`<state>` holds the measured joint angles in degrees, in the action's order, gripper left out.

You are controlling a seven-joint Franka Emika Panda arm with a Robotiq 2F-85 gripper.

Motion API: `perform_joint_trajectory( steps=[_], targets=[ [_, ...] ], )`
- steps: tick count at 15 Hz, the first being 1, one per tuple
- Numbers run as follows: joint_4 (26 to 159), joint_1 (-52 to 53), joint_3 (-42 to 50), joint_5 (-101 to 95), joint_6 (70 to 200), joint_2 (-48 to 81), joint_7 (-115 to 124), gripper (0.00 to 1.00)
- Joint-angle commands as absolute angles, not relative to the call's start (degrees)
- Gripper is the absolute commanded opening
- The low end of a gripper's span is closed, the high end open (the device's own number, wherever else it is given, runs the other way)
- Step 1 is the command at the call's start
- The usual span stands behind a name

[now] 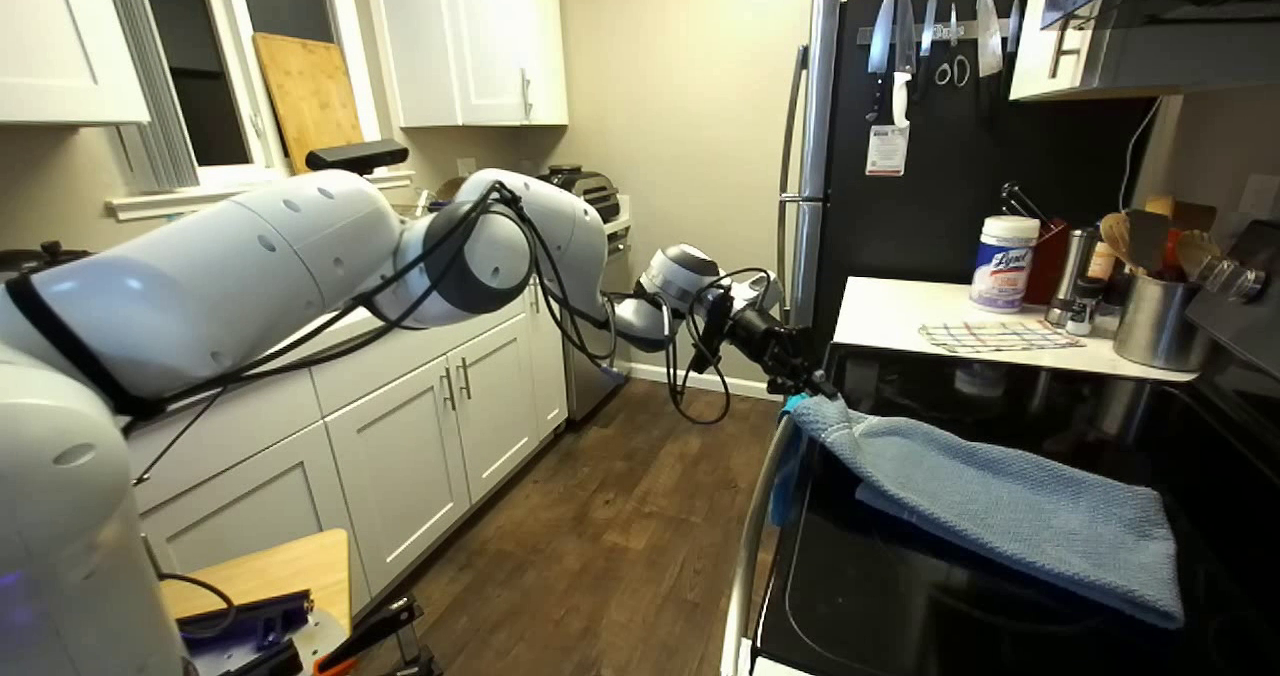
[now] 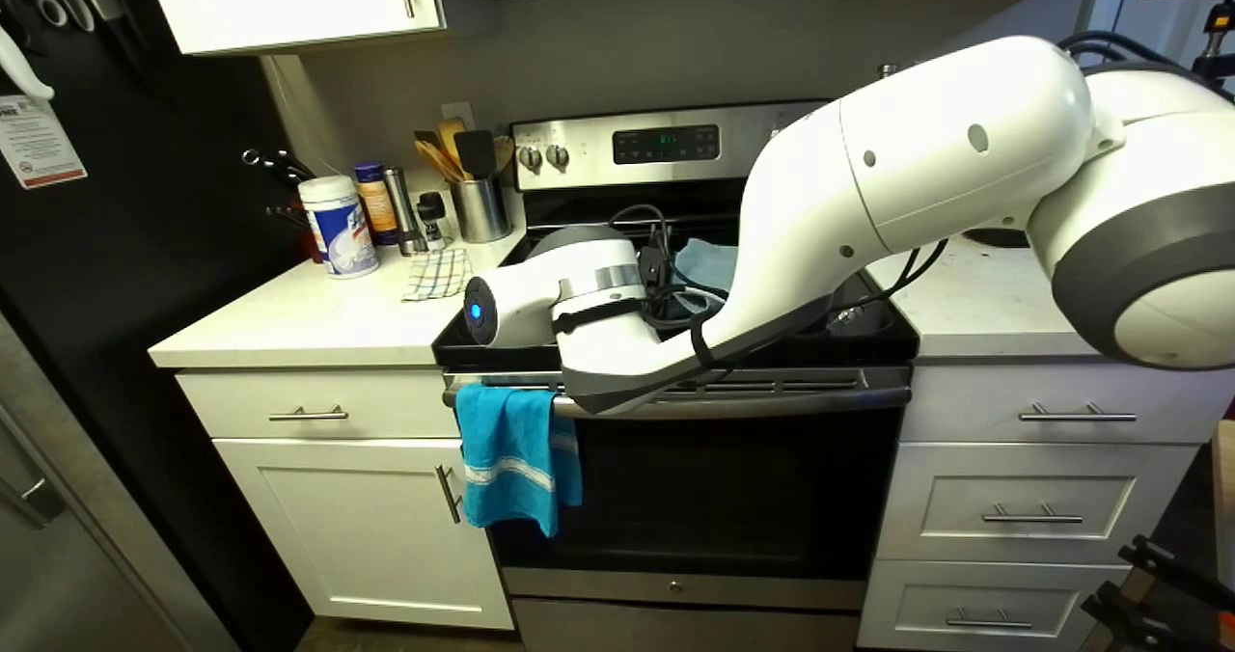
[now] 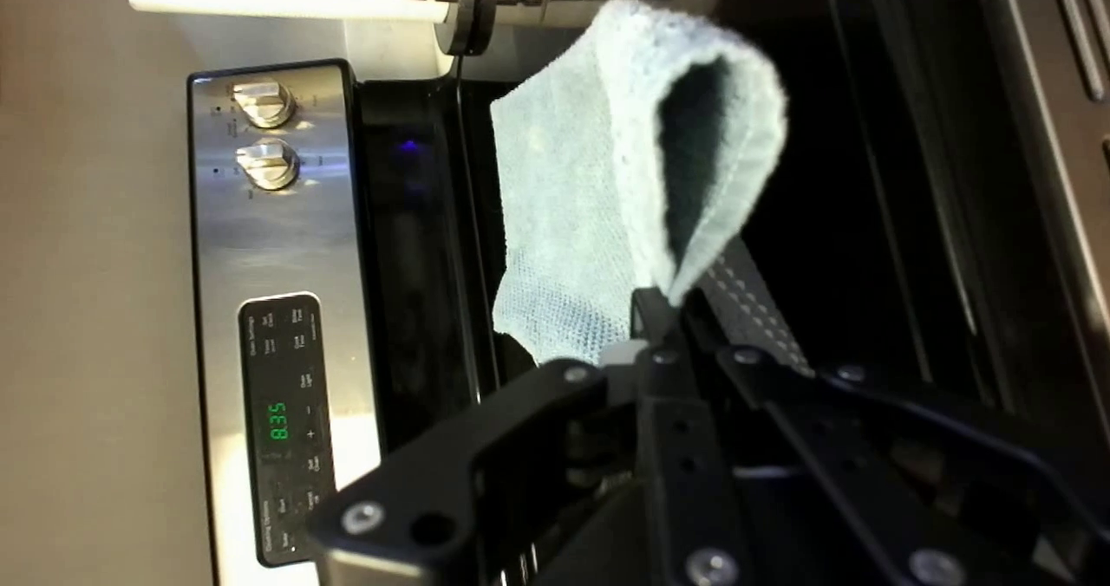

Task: Hang the pale towel on the oven

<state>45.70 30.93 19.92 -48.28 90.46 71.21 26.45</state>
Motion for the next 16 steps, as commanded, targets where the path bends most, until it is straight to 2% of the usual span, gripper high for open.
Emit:
perform_joint_trajectory(
  steps=[1,16],
  targets=[
    [49.4,31.6,20.9,-49.4,91.4,67.8,27.5,0.01],
    [58.4,35.8,32.4,-53.8,86.8,54.4,32.7,0.01]
  ],
)
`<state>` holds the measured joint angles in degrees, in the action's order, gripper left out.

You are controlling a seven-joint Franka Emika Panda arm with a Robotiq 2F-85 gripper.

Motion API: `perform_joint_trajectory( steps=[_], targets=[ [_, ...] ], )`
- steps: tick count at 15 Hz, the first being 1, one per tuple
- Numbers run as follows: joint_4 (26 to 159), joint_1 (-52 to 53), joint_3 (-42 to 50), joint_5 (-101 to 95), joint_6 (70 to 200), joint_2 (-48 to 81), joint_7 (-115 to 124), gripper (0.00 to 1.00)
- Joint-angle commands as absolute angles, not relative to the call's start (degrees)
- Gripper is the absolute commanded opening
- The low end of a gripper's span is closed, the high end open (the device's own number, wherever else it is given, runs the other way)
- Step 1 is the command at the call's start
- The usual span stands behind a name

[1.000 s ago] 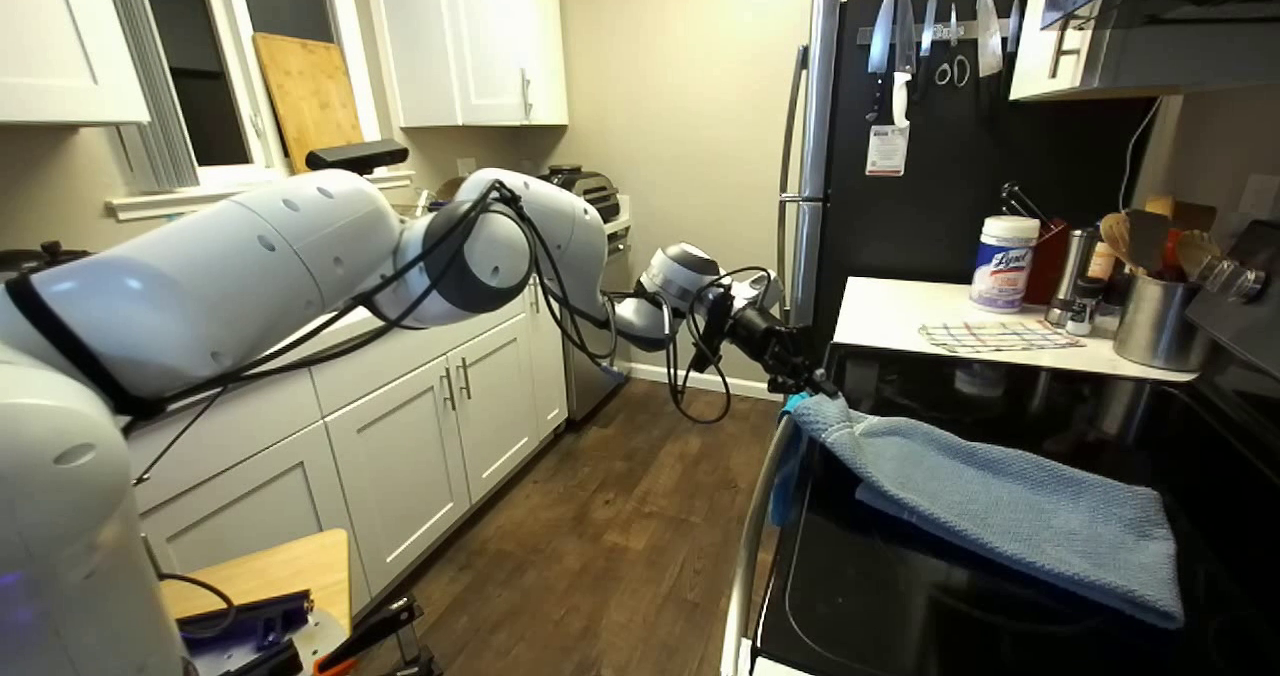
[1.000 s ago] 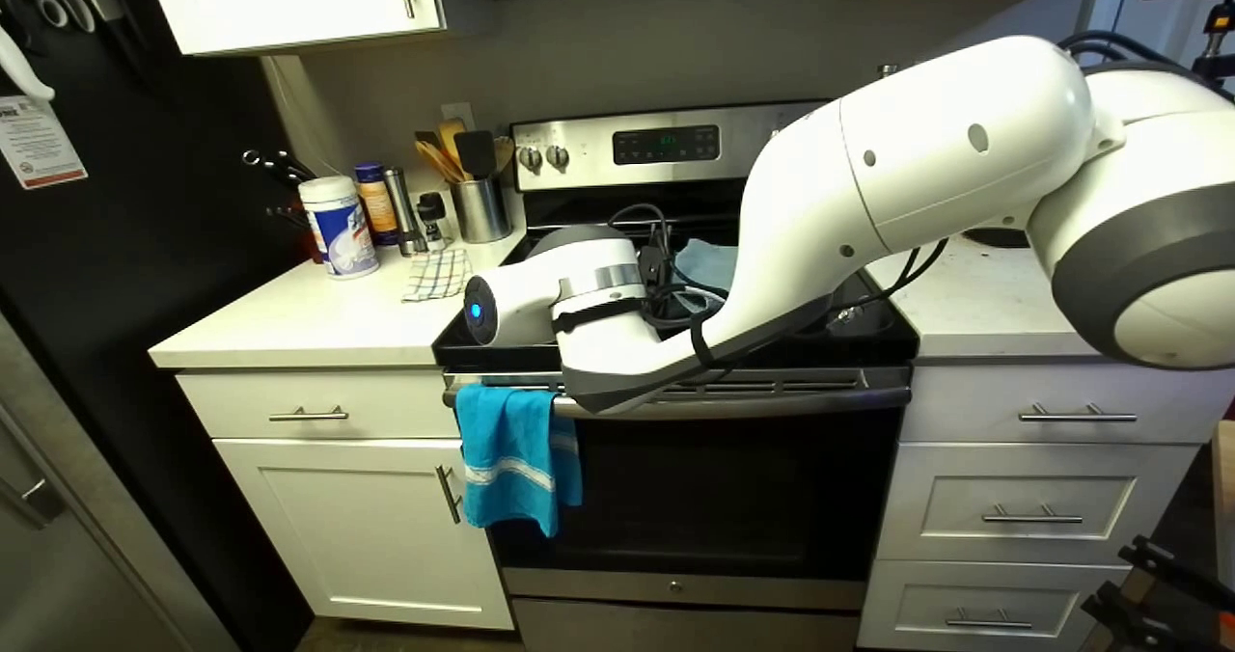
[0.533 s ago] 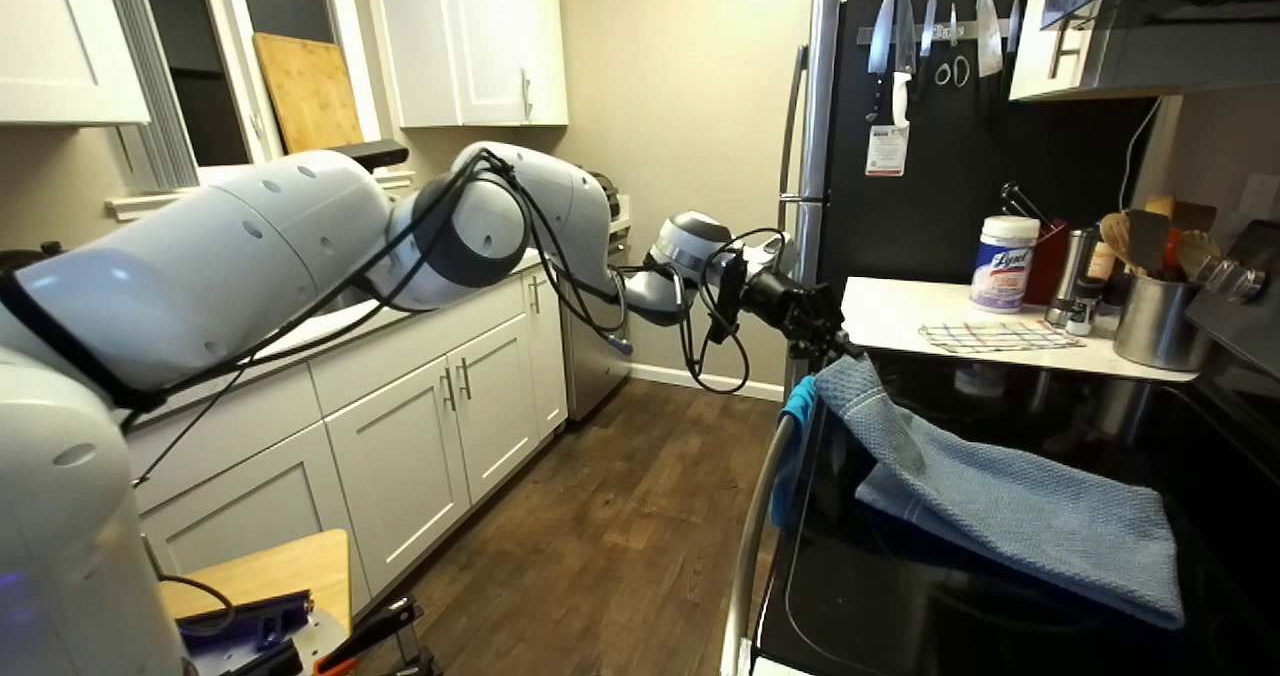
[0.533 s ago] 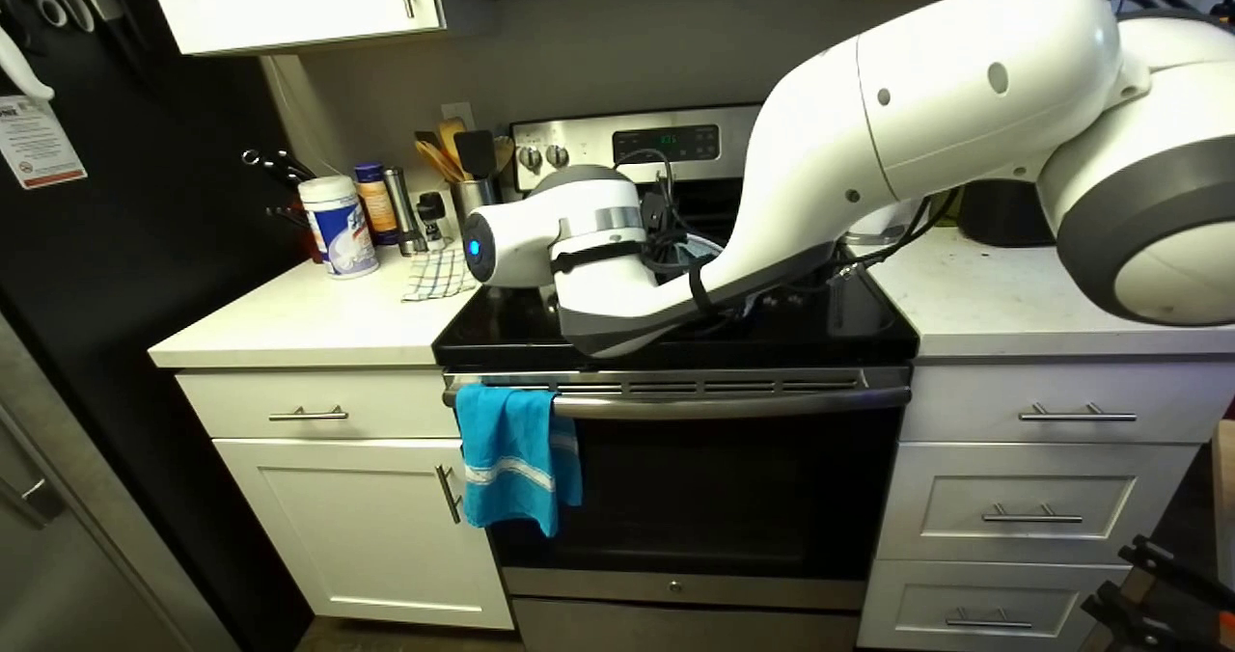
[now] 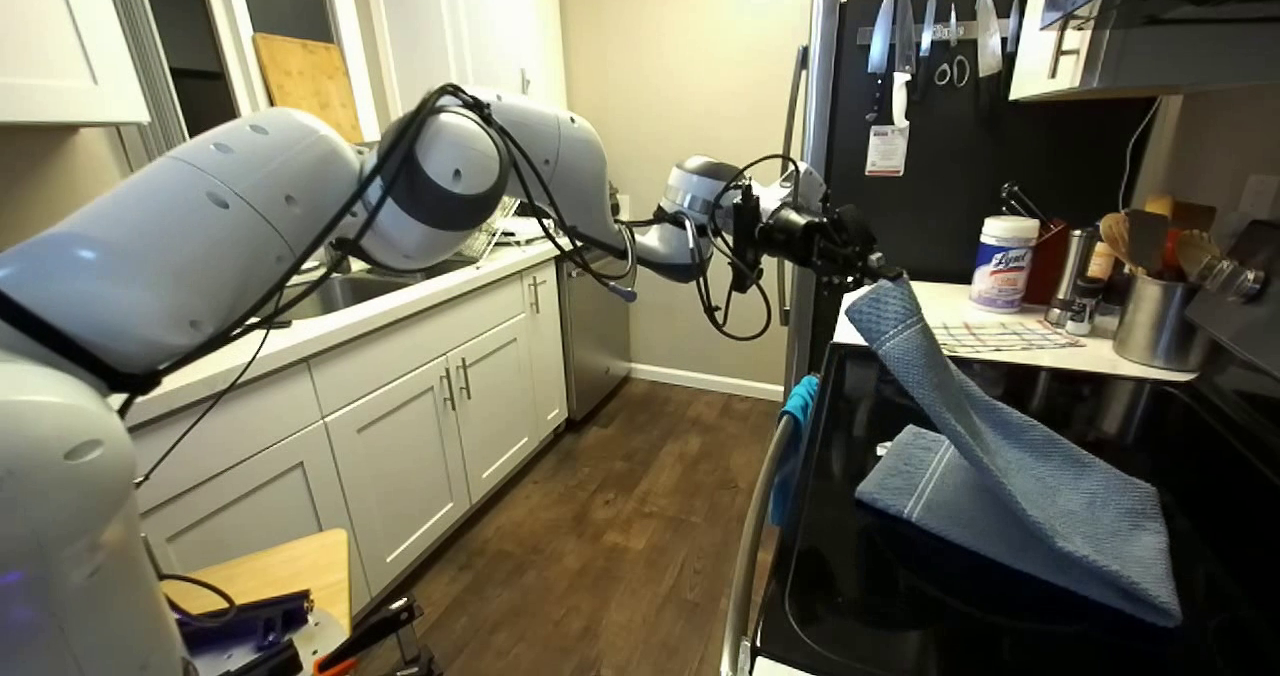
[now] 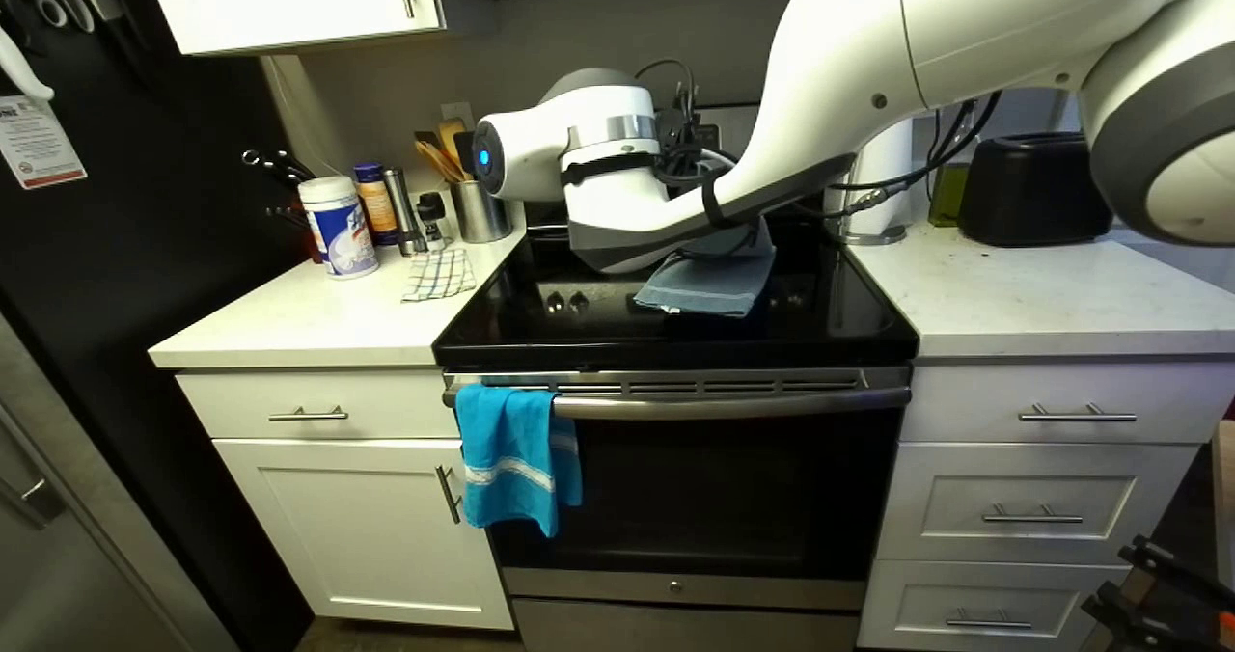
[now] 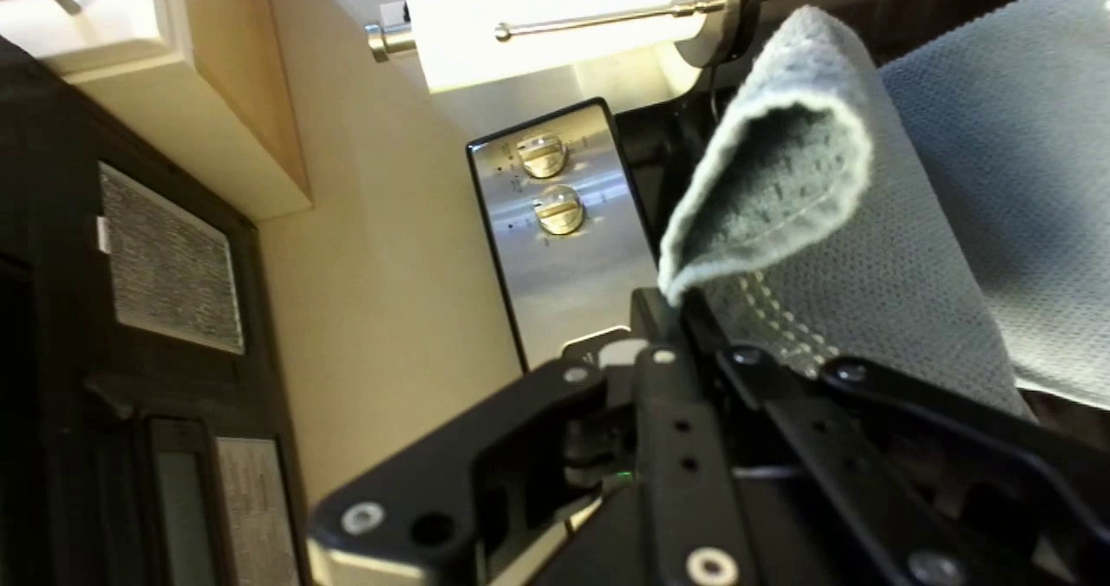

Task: Hang the pale towel on the oven

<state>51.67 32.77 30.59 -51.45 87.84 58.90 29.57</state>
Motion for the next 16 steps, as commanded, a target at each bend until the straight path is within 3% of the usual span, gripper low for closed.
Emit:
perform_joint_trajectory(
  steps=[1,15,16],
  targets=[
    [59.2,36.4,33.0,-54.3,86.4,53.7,33.1,0.01],
    [69.3,44.3,41.6,-59.3,84.3,45.9,36.2,0.01],
    [69.0,41.2,34.9,-65.4,81.2,43.3,37.3,0.01]
  ],
)
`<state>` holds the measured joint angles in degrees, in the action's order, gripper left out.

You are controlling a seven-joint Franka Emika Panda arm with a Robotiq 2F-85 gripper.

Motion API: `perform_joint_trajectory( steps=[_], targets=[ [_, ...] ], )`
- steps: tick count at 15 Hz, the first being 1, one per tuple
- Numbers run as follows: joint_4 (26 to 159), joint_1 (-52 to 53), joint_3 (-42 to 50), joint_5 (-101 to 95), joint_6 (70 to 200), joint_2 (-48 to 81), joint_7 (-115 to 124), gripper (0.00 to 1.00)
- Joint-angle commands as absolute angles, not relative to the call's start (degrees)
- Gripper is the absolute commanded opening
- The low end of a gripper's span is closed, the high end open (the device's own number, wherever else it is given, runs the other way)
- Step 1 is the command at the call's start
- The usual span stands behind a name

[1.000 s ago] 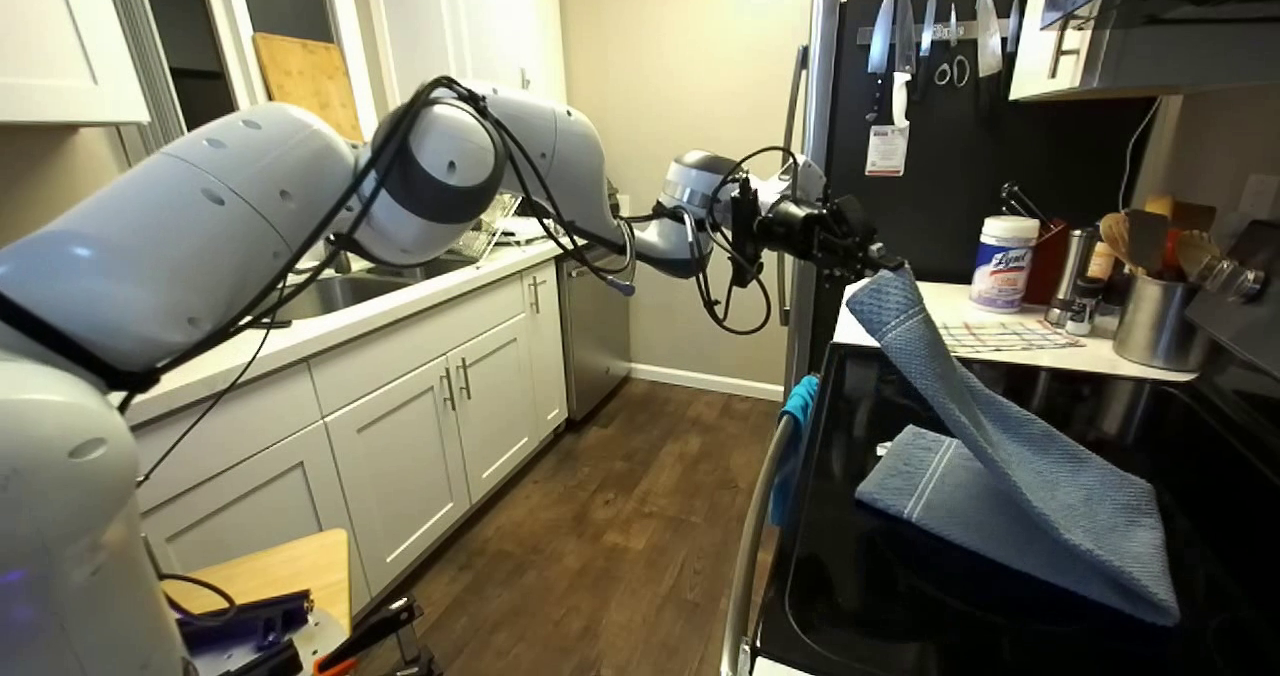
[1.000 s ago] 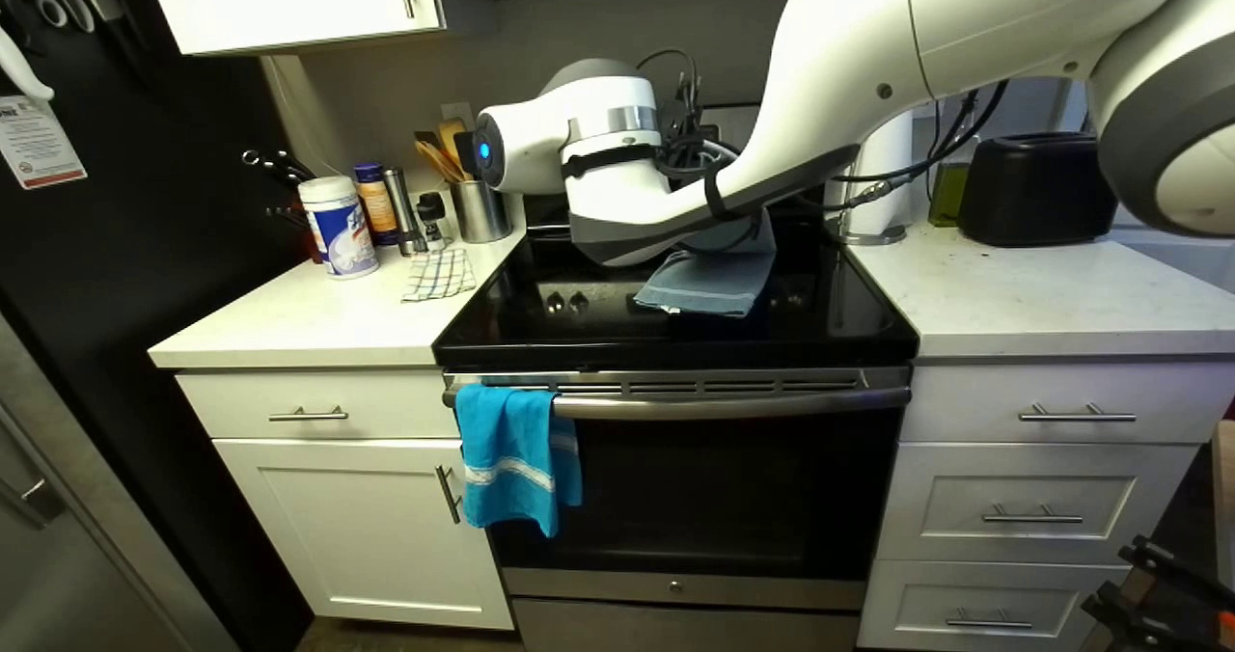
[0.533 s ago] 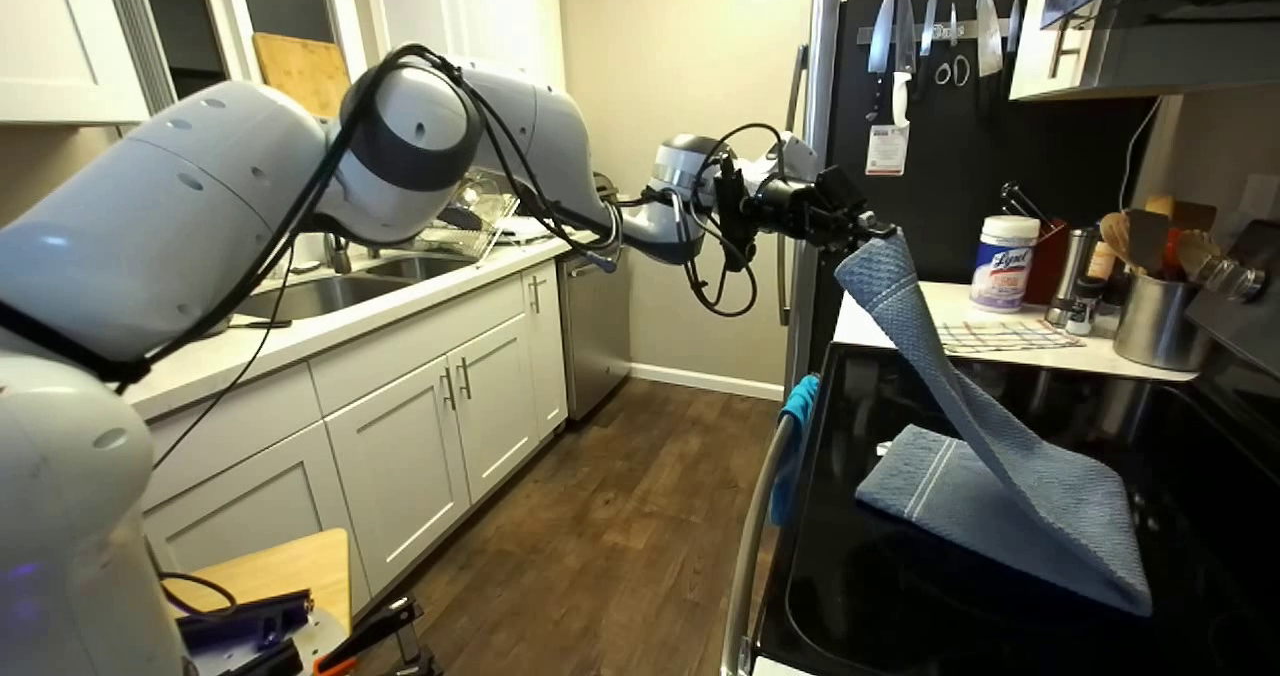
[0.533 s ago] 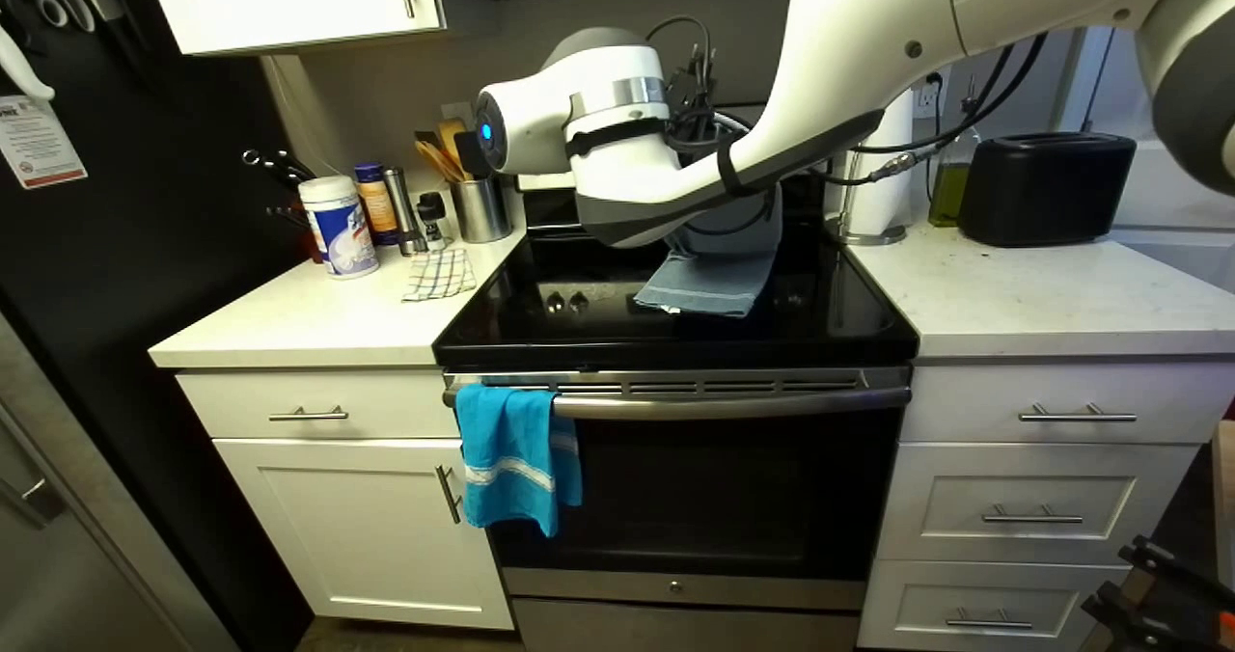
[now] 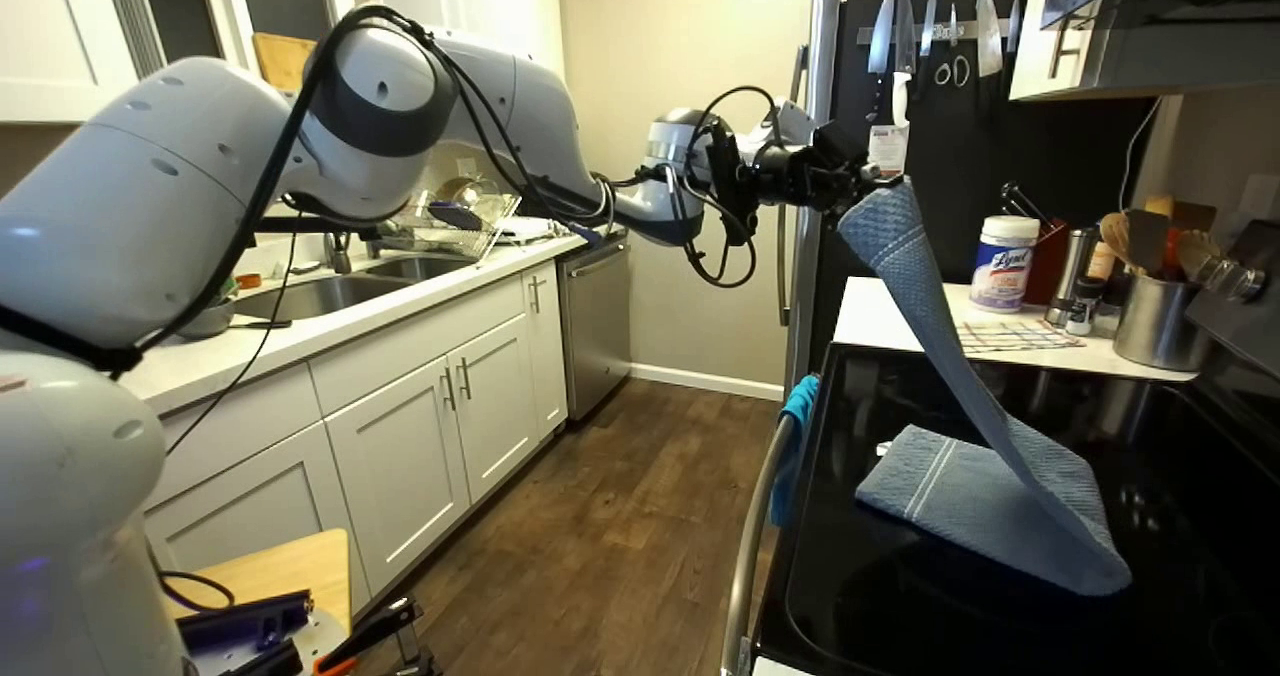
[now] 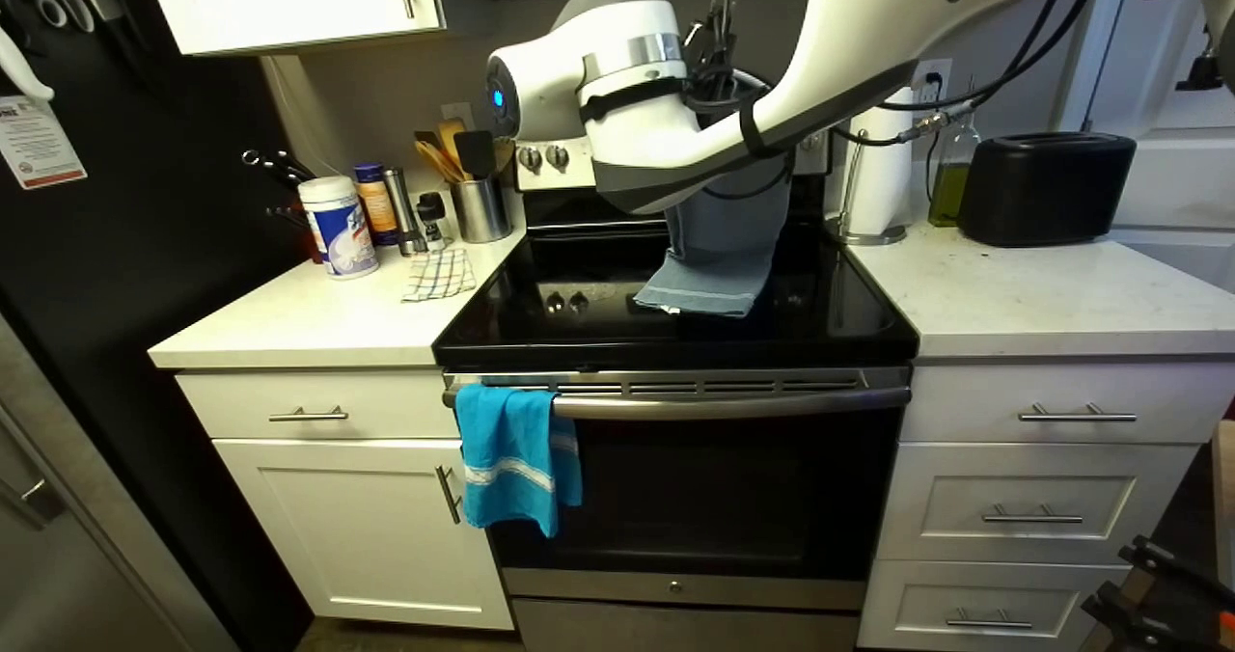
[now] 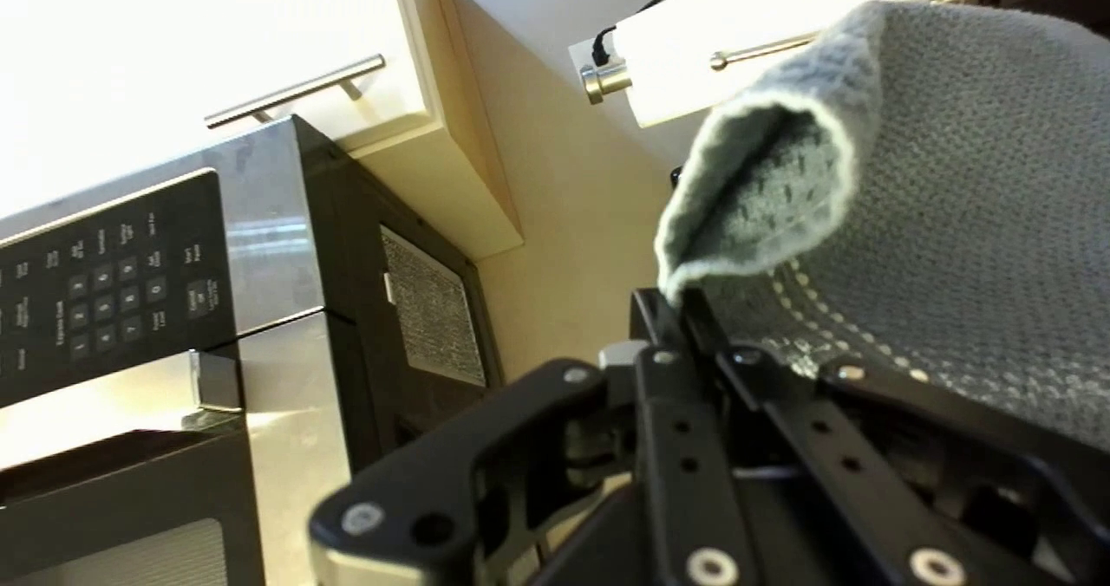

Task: Hang the pale towel on the oven

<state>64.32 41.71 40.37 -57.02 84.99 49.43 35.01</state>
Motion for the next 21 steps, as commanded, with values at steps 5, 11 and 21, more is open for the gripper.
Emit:
perform_joint_trajectory(
  steps=[5,11,21],
  targets=[
    [71.2,36.7,23.2,-79.1,74.5,35.8,36.7,0.01],
    [71.7,29.0,9.5,-88.8,68.4,30.5,35.9,0.01],
    [71.9,21.8,-0.2,-92.1,67.4,24.8,34.0,0.01]
  ],
)
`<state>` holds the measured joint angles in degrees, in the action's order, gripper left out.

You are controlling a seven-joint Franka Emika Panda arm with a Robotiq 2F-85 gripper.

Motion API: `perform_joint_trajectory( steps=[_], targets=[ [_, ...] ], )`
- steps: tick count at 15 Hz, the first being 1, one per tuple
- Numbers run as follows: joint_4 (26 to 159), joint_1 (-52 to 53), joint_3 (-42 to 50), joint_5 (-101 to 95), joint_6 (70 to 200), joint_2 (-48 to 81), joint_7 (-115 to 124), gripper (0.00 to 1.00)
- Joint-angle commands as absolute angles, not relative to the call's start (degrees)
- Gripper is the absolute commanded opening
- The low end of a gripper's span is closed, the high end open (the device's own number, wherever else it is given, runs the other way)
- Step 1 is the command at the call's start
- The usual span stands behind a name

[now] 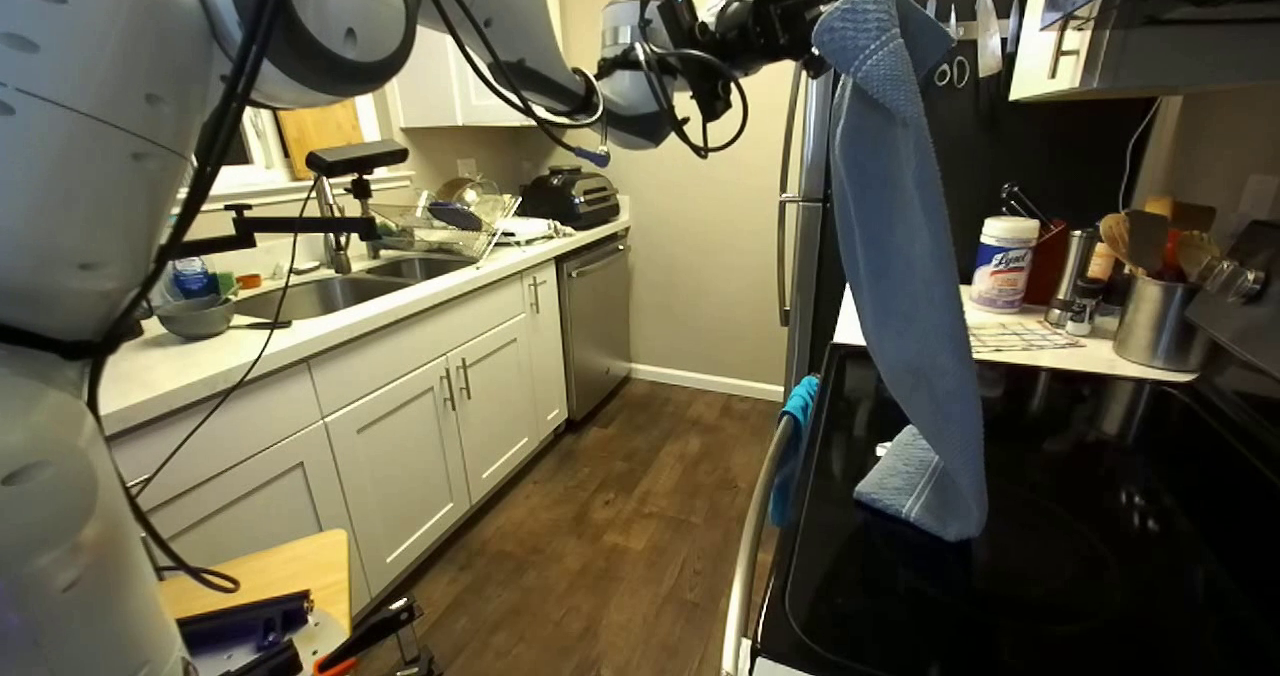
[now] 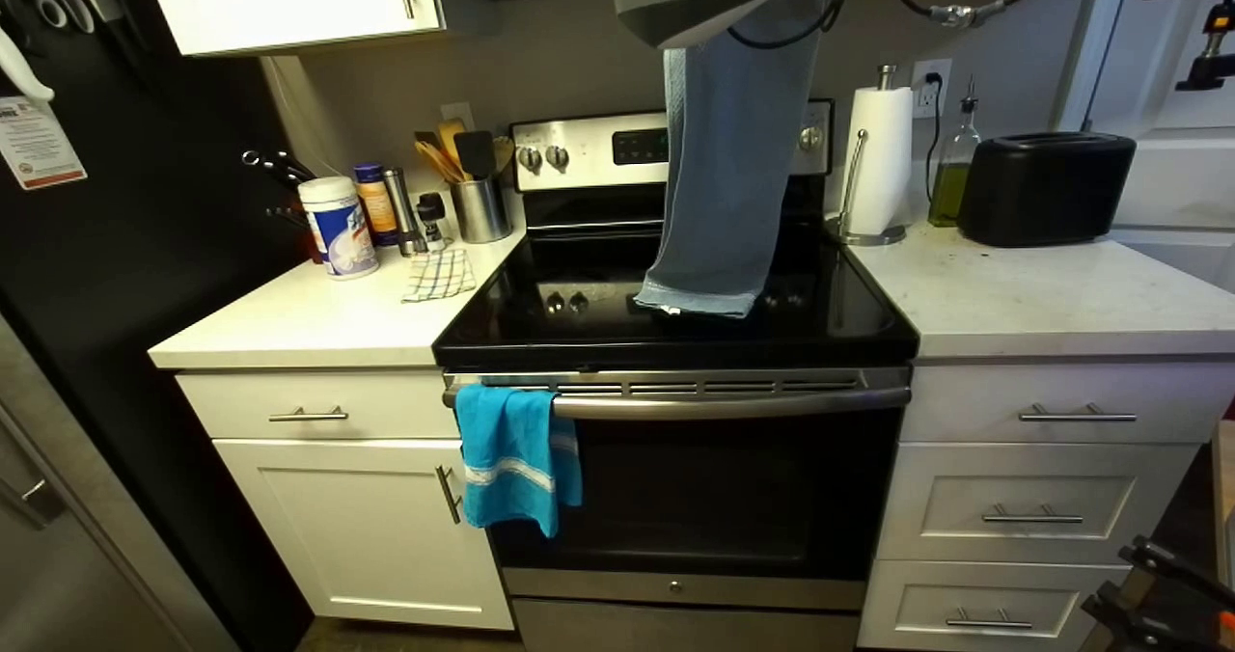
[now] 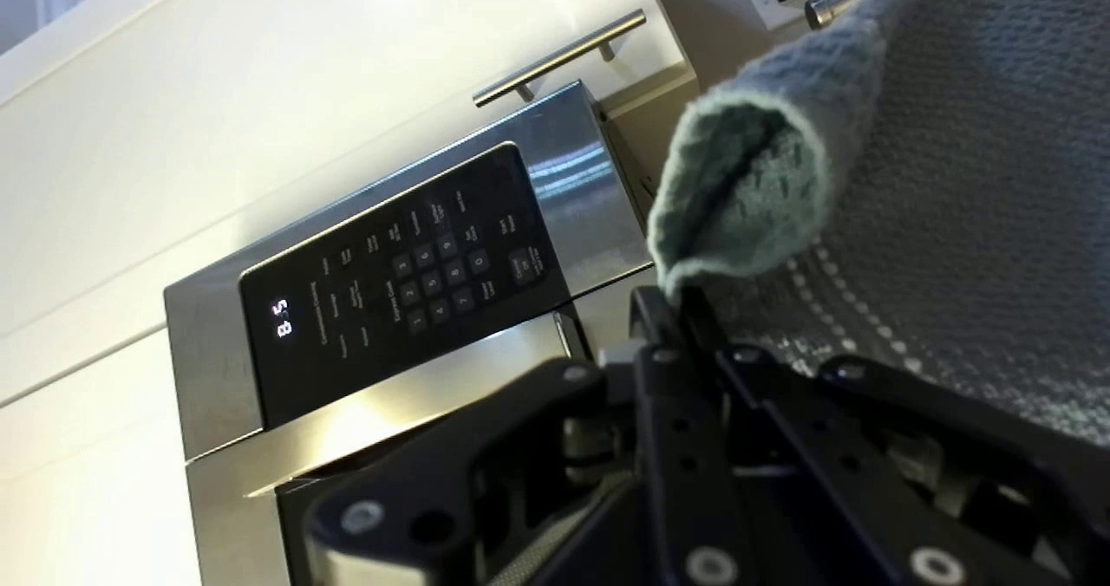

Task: Hang the pale towel on the oven

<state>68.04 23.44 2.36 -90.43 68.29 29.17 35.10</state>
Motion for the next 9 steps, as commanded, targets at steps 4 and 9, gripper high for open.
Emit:
perform_joint_trajectory(
  steps=[4,9],
  targets=[
    [71.9,21.2,-1.9,-92.2,68.5,22.0,32.8,0.01],
    [72.9,23.5,-1.3,-92.3,69.1,18.3,32.1,0.01]
  ],
)
